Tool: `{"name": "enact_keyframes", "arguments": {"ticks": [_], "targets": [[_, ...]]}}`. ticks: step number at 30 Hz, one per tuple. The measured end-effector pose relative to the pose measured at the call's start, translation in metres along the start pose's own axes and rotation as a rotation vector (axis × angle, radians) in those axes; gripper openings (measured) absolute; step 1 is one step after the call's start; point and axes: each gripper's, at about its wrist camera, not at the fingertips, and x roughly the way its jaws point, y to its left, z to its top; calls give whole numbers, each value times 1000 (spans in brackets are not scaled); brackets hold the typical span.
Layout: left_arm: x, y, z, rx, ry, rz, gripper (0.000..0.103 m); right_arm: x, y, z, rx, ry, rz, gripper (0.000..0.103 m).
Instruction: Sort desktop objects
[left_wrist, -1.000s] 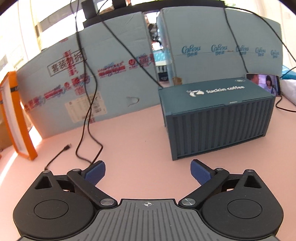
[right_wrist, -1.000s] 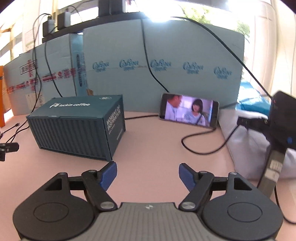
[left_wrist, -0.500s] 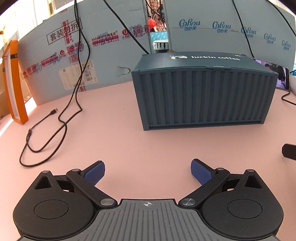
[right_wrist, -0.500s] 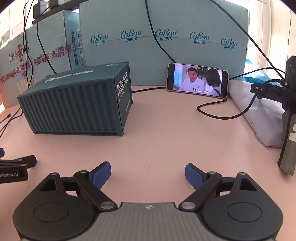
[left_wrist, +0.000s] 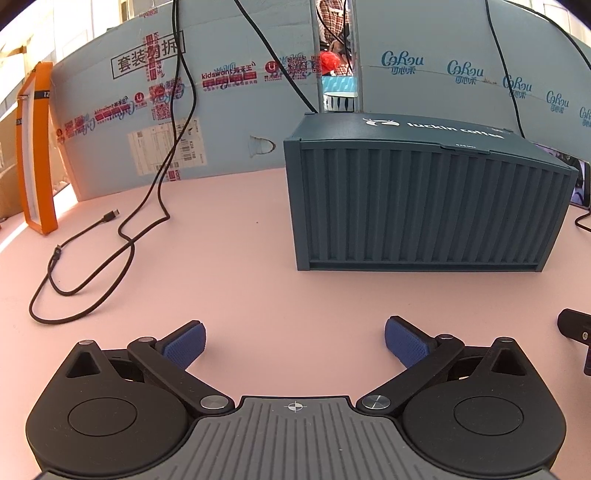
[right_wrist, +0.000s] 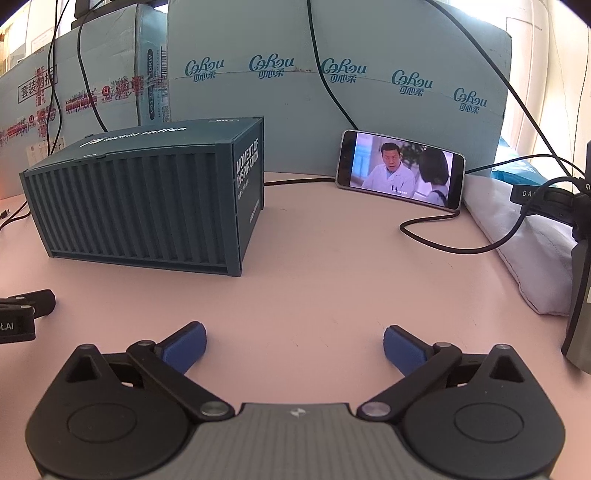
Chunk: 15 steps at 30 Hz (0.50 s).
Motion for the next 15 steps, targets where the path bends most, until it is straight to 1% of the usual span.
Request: {"name": "enact_keyframes", "arguments": {"ticks": [5, 9, 15], "targets": [[-1, -1, -1, -4, -1, -1, 103, -1, 0, -1, 2, -5, 2, 103], [2, 5, 0, -40, 13, -29, 103, -2, 0, -1, -1, -7, 1, 103], [1, 3, 0, -35, 10, -24, 103, -2, 1, -1, -5, -9, -2, 103]]}}
